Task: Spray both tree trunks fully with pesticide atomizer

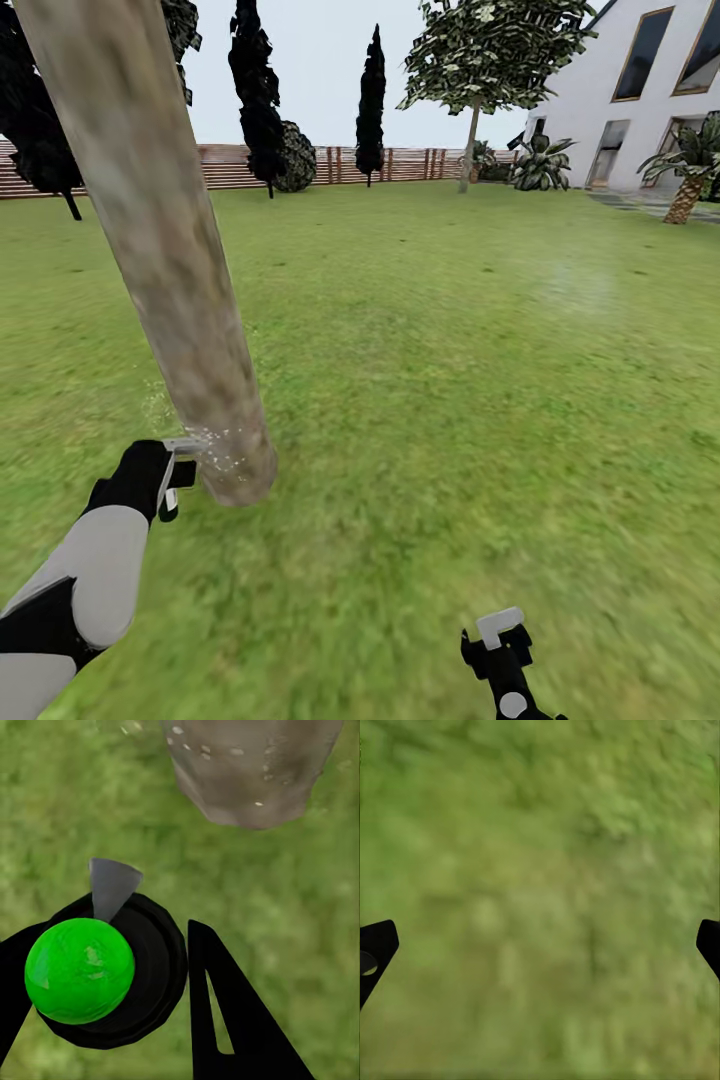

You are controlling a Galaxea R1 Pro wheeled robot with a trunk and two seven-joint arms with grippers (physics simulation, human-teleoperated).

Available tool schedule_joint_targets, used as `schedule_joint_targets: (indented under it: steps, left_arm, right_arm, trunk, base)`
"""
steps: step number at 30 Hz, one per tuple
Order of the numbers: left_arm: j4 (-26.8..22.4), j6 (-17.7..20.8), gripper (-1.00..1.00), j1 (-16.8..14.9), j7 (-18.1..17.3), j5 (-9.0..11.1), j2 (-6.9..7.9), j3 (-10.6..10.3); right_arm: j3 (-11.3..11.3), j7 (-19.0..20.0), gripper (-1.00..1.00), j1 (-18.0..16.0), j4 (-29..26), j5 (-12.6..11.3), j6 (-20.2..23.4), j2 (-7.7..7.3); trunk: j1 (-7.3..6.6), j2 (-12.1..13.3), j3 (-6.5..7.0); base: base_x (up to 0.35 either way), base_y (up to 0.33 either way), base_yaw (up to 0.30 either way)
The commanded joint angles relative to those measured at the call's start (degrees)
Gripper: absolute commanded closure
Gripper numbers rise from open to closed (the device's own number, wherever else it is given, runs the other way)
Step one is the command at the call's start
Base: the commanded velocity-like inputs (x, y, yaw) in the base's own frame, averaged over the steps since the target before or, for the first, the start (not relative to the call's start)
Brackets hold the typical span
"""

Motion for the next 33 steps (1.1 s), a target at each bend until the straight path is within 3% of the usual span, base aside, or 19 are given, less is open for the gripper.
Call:
schedule_joint_targets:
  steps: [1,19,29,33]
  left_arm:
    - [-0.1,0.1,1.0,0.0,-0.6,-0.6,-0.06,0.3]
    - [-0.1,0.1,1.0,-0.2,-0.5,-0.6,-0.12,0.3]
    - [-0.1,0.1,1.0,-0.2,-0.5,-0.6,-0.07,0.3]
    - [-0.1,-0.1,1.0,0.1,-0.5,-0.6,0.4,0.4]
  right_arm:
    - [0.5,-0.4,-1.0,0.0,0.1,0.0,0.0,-0.02]
    - [0.5,-0.4,-1.0,0.0,0.0,0.0,0.0,0.05]
    - [0.5,-0.4,-1.0,0.0,0.1,0.0,0.0,0.06]
    - [0.5,-0.4,-1.0,0.0,0.0,0.0,0.0,0.06]
  trunk:
    - [-0.01,0.0,-0.05]
    - [-0.01,0.0,-0.05]
    - [-0.01,0.0,-0.05]
    - [-0.01,0.0,-0.05]
  base:
    - [0.09,-0.155,0.0]
    - [0.19,-0.207,0.0]
    - [0.009,-0.271,0.006]
    - [0.0,-0.273,0.233]
